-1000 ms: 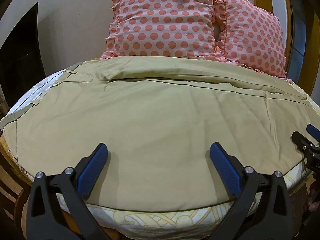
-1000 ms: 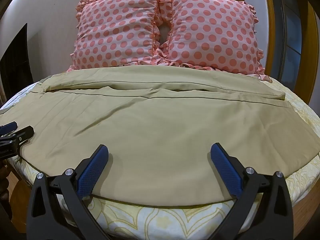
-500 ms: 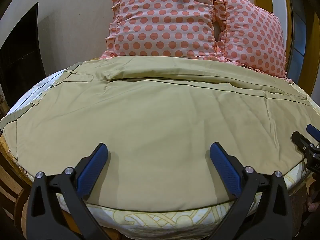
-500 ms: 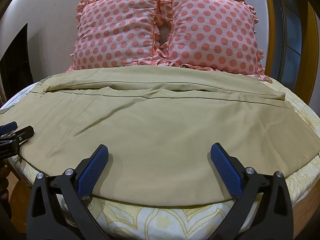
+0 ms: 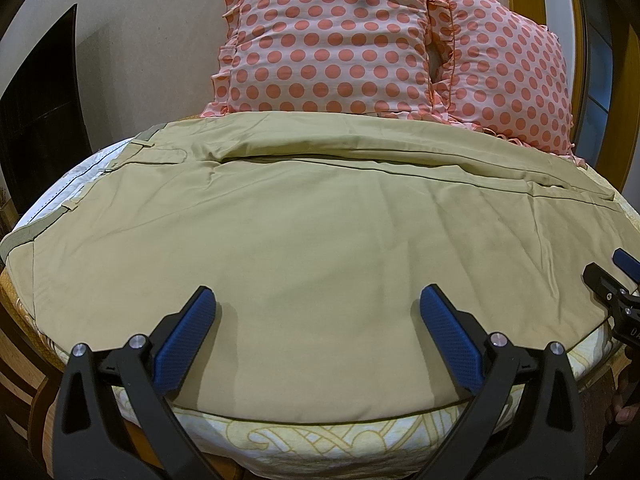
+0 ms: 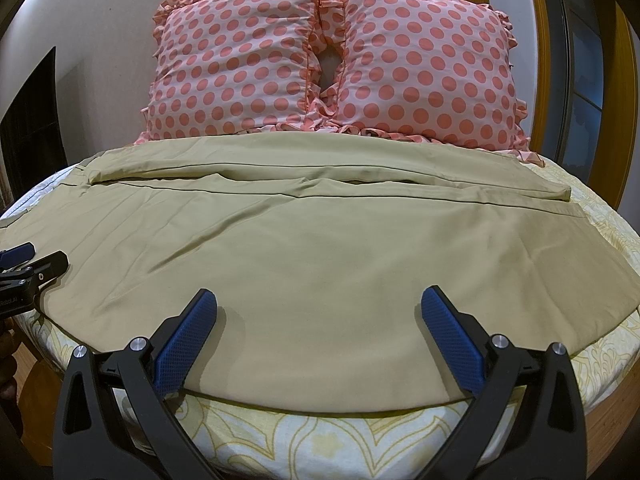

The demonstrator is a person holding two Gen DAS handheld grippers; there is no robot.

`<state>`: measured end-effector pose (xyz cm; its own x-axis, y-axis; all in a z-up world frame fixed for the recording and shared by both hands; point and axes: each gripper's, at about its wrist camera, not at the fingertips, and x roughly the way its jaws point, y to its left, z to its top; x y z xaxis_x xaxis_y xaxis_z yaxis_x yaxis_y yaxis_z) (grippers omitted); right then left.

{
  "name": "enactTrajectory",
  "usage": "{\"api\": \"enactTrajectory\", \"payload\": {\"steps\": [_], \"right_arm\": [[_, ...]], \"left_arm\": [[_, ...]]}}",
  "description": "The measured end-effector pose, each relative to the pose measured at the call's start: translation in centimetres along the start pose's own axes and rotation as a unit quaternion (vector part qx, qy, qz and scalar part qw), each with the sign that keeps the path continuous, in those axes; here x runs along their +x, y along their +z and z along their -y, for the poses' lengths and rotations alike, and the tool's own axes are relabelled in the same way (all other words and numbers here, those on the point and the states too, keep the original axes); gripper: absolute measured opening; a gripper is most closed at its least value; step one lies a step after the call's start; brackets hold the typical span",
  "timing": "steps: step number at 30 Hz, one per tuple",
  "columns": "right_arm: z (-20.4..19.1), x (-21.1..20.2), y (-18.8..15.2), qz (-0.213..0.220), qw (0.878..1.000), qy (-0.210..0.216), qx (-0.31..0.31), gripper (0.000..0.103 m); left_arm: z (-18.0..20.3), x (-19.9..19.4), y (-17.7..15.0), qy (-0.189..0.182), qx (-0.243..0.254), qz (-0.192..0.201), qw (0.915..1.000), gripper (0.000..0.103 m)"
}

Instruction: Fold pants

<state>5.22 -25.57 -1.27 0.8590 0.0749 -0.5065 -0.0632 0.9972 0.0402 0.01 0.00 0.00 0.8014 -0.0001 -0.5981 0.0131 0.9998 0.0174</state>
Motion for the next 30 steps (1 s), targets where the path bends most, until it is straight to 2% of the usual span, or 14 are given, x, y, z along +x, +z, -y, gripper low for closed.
{"api": "enactTrajectory", "payload": {"steps": [30], "right_arm": [[0.04, -0.01, -0.26, 0.007, 1.0, 0.002, -0.001, 0.102]], "left_arm": [[0.0, -0.01, 0.01, 0.0, 0.002, 0.001, 1.0, 0.101]]}}
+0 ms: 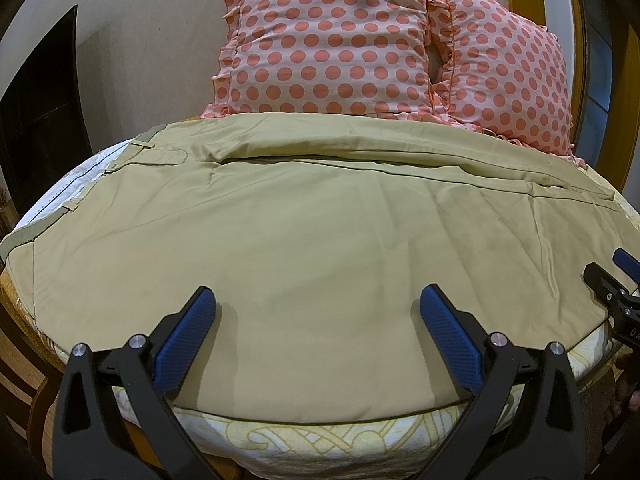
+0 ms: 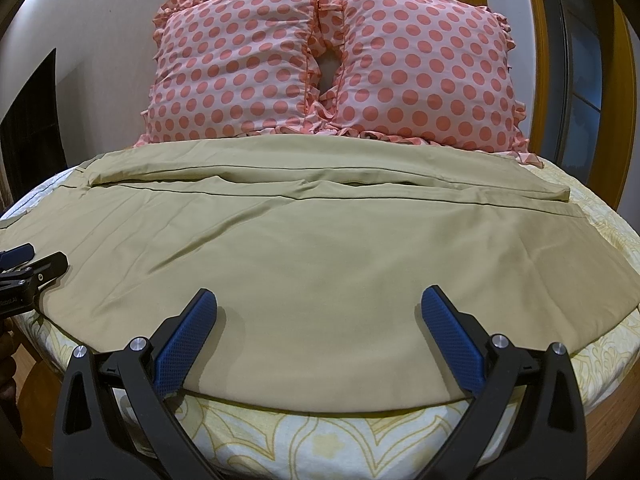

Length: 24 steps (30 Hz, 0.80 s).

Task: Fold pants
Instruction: 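Grasp the khaki pants leg hem with the right gripper and lift it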

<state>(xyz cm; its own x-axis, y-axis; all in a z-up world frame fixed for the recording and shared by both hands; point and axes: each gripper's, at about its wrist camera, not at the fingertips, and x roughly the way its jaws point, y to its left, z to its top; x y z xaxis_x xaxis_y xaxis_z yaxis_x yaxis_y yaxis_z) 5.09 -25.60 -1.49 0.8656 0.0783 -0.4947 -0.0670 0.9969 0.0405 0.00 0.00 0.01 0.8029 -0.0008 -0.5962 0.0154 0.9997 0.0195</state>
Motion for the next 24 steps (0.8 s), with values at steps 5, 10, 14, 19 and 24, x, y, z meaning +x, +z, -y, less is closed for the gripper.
{"api": "enactTrajectory", "payload": {"steps": [5, 10, 14, 19, 24], "right_arm": [[2.8, 0.9, 4.6, -0.029, 0.999, -0.004, 0.018, 0.102], [11.1, 4.4, 12.5, -0.029, 0.99, -0.062, 0.121, 0.102], [18.8, 12.1, 17.1, -0.084, 0.96, -0.135, 0.233, 0.102], [24.9, 21.8, 20.2, -0.139, 0.92, -0.212, 0.298, 0.08], [26.7, 27.3, 20.2, -0.19, 0.893, -0.274, 0.304, 0.076]], "left_arm": [[-0.6, 0.0, 0.6, 0.0, 0.003, -0.007, 1.0, 0.101], [-1.5, -0.2, 2.1, 0.033, -0.001, 0.012, 0.9994, 0.101], [-1.9, 0.2, 3.1, 0.032, -0.013, 0.015, 0.9993, 0.101], [-1.4, 0.6, 4.0, 0.03, -0.007, 0.017, 0.9994, 0.101], [-1.1, 1.3, 4.3, 0.035, 0.002, 0.009, 0.9994, 0.101]]}}
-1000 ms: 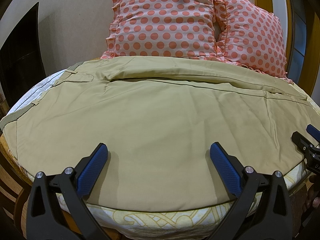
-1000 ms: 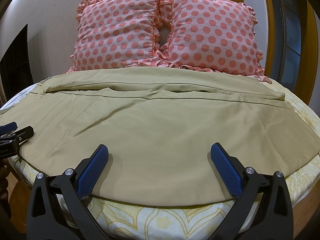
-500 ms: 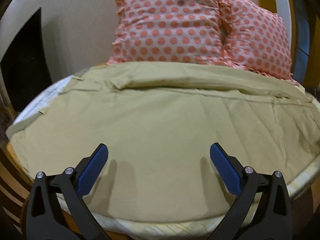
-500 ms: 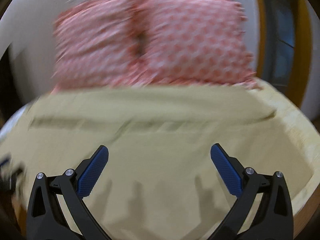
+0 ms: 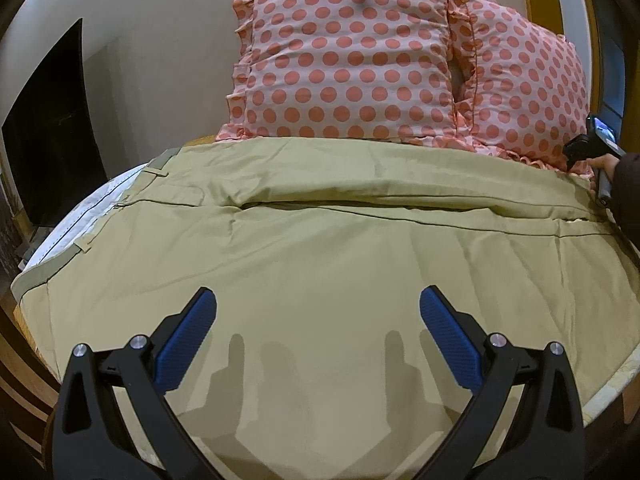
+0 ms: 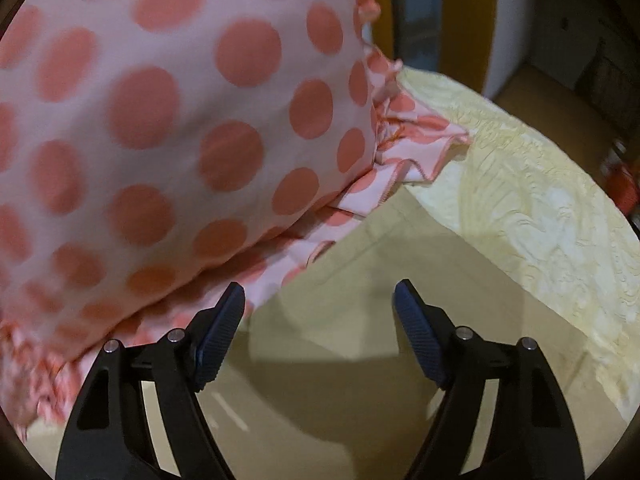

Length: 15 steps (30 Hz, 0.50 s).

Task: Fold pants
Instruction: 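Grasp the khaki pants leg hem with the right gripper and lift it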

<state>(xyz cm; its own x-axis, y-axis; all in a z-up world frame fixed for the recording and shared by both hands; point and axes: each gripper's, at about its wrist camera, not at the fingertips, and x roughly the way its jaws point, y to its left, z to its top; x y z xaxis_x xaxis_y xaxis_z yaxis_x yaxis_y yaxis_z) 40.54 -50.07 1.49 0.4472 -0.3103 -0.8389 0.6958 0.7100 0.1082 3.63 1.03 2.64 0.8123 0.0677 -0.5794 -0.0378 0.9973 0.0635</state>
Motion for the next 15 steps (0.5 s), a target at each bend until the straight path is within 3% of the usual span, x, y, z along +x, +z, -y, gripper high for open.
{"api": "enactTrajectory", "payload": {"steps": [2, 4, 5, 6, 8, 11, 15], "right_arm": [[-0.6, 0.1, -0.4, 0.025, 0.999, -0.031, -0.038, 0.071], [-0.1, 0.2, -1.0, 0.037, 0.998, 0.0, -0.046, 0.059], [0.7, 0.2, -1.2, 0.044, 0.998, 0.012, -0.042, 0.049], [1.4, 0.2, -1.2, 0.049, 0.998, 0.017, -0.037, 0.018], [3.0, 0.5, -1.1, 0.047, 0.997, 0.063, -0.01, 0.008], [7.2, -0.3, -1.5, 0.063, 0.983, 0.163, 0.049, 0.005], [13.1, -5.3, -4.9, 0.105, 0.952, 0.277, 0.073, 0.004]], "left_arm": [[0.0, 0.3, 0.0, 0.002, 0.003, -0.004, 1.0, 0.101], [-0.1, 0.4, 0.0, 0.003, 0.003, -0.005, 1.0, 0.101], [-0.2, 0.4, 0.0, 0.002, 0.0, -0.004, 1.0, 0.101], [-0.3, 0.4, 0.1, 0.0, -0.002, -0.003, 1.0, 0.101], [-0.4, 0.3, 0.1, -0.003, -0.004, -0.001, 1.0, 0.101], [-0.5, -0.5, 0.3, -0.002, -0.004, 0.011, 0.9999, 0.101], [-1.0, -1.8, 0.7, 0.004, -0.009, 0.031, 0.9995, 0.101]]}}
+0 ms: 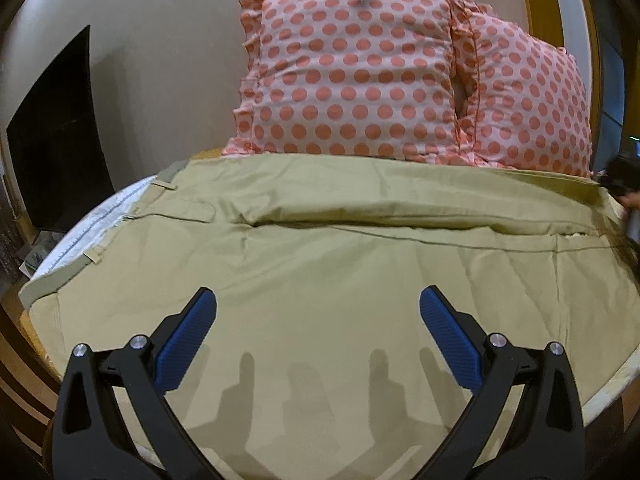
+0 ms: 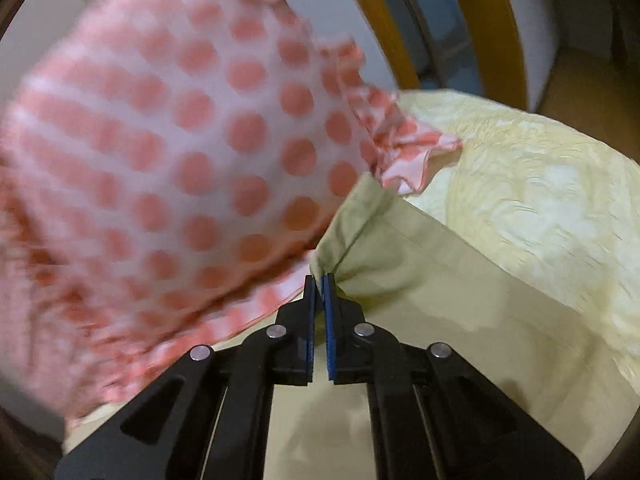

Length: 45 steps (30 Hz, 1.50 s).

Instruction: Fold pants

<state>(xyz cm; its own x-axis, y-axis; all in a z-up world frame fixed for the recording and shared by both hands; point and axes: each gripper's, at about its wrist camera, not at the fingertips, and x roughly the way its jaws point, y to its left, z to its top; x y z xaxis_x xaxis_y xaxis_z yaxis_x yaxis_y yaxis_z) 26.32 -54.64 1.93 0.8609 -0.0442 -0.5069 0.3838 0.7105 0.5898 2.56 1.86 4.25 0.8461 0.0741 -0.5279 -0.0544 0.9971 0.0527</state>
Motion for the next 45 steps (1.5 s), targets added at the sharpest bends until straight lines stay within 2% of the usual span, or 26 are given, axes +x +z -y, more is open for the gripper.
{"api": "enactTrajectory", "payload": {"steps": [2, 4, 8, 10, 12, 13, 15, 18, 21, 22, 25, 27, 28, 29, 30, 32, 34, 36, 38, 39, 40, 41, 42, 44, 45], "right_arm": [[0.5, -4.5, -1.7, 0.014, 0.999, 0.045, 0.012, 0.004], [3.1, -9.2, -4.6, 0.018, 0.996, 0.077, 0.031, 0.004], [6.3, -14.2, -10.4, -0.015, 0.993, 0.078, 0.091, 0.004], [7.7, -14.5, -11.8, -0.039, 0.989, 0.081, 0.118, 0.005], [8.6, -14.0, -11.9, -0.058, 0.985, 0.081, 0.144, 0.015], [8.8, -13.9, -11.8, -0.061, 0.983, 0.085, 0.151, 0.017], [8.8, -14.1, -11.5, -0.059, 0.982, 0.091, 0.152, 0.035], [8.1, -13.7, -10.9, -0.053, 0.984, 0.09, 0.144, 0.049], [7.5, -13.1, -10.4, -0.053, 0.983, 0.09, 0.151, 0.059], [7.4, -12.9, -10.2, -0.055, 0.983, 0.088, 0.154, 0.061], [6.8, -12.2, -9.6, -0.068, 0.984, 0.063, 0.152, 0.067], [6.2, -11.6, -9.3, -0.065, 0.988, 0.038, 0.135, 0.063], [6.0, -11.0, -9.3, -0.064, 0.99, 0.033, 0.124, 0.055], [6.3, -10.4, -9.3, -0.065, 0.99, 0.04, 0.122, 0.019], [7.0, -9.5, -9.6, -0.076, 0.987, 0.052, 0.132, 0.0], [8.5, -9.6, -10.1, -0.066, 0.979, 0.09, 0.169, 0.0], [8.9, -12.1, -9.9, -0.013, 0.985, 0.091, 0.146, 0.0], [9.2, -13.8, -9.5, 0.012, 0.988, 0.079, 0.133, 0.0], [9.2, -14.3, -9.0, -0.012, 0.988, 0.083, 0.128, 0.0], [9.2, -14.2, -8.9, -0.033, 0.987, 0.08, 0.135, 0.005], [9.1, -14.0, -8.9, -0.056, 0.985, 0.074, 0.143, 0.015], [8.9, -13.8, -9.0, -0.075, 0.984, 0.065, 0.145, 0.045], [8.4, -13.7, -9.3, -0.082, 0.985, 0.063, 0.141, 0.061], [7.0, -13.6, -9.4, -0.082, 0.988, 0.043, 0.119, 0.068], [6.4, -13.0, -9.6, -0.092, 0.988, 0.041, 0.118, 0.068]], "left_arm": [[-0.3, -0.4, 0.3, 0.0, -0.007, 0.008, 0.9999, 0.101], [-0.7, -0.8, 0.8, -0.001, -0.018, 0.015, 0.9997, 0.101], [-1.7, -0.9, 2.3, -0.009, -0.051, 0.028, 0.9983, 0.101], [-2.4, -0.9, 3.1, -0.014, -0.071, 0.037, 0.9967, 0.101], [-3.0, -0.5, 4.0, -0.024, -0.086, 0.042, 0.9951, 0.101], [-3.5, -0.1, 4.6, -0.033, -0.09, 0.04, 0.9946, 0.101], [-4.2, 0.8, 5.5, -0.048, -0.097, 0.029, 0.9937, 0.101], [-5.9, 3.0, 7.4, -0.081, -0.128, 0.008, 0.9884, 0.101], [-7.3, 5.1, 8.8, -0.104, -0.17, -0.001, 0.9799, 0.101], [-7.8, 6.3, 9.6, -0.103, -0.186, -0.01, 0.977, 0.101], [-8.4, 9.3, 11.6, -0.086, -0.199, -0.031, 0.9758, 0.101], [-8.6, 12.0, 13.1, -0.072, -0.199, -0.048, 0.9762, 0.101], [-8.6, 13.1, 13.6, -0.067, -0.2, -0.054, 0.9761, 0.101], [-8.6, 14.0, 14.0, -0.062, -0.199, -0.059, 0.9763, 0.101], [-8.8, 15.3, 14.4, -0.057, -0.2, -0.069, 0.9758, 0.101], [-8.8, 17.0, 14.7, -0.059, -0.203, -0.088, 0.9734, 0.101], [-8.9, 18.8, 14.8, -0.067, -0.215, -0.112, 0.9678, 0.101], [-8.9, 20.7, 15.0, -0.069, -0.232, -0.134, 0.961, 0.1], [-8.5, 22.2, 15.4, -0.063, -0.231, -0.154, 0.9586, 0.1], [-8.4, 22.6, 15.5, -0.063, -0.229, -0.157, 0.9588, 0.1], [-8.2, 22.8, 15.7, -0.061, -0.225, -0.153, 0.9603, 0.1], [-8.0, 22.7, 15.8, -0.054, -0.218, -0.145, 0.9636, 0.1], [-7.8, 22.7, 15.9, -0.048, -0.212, -0.139, 0.966, 0.1], [-7.4, 22.7, 15.9, -0.045, -0.198, -0.137, 0.9695, 0.1], [-7.2, 22.8, 16.0, -0.043, -0.191, -0.141, 0.9705, 0.1]]}}
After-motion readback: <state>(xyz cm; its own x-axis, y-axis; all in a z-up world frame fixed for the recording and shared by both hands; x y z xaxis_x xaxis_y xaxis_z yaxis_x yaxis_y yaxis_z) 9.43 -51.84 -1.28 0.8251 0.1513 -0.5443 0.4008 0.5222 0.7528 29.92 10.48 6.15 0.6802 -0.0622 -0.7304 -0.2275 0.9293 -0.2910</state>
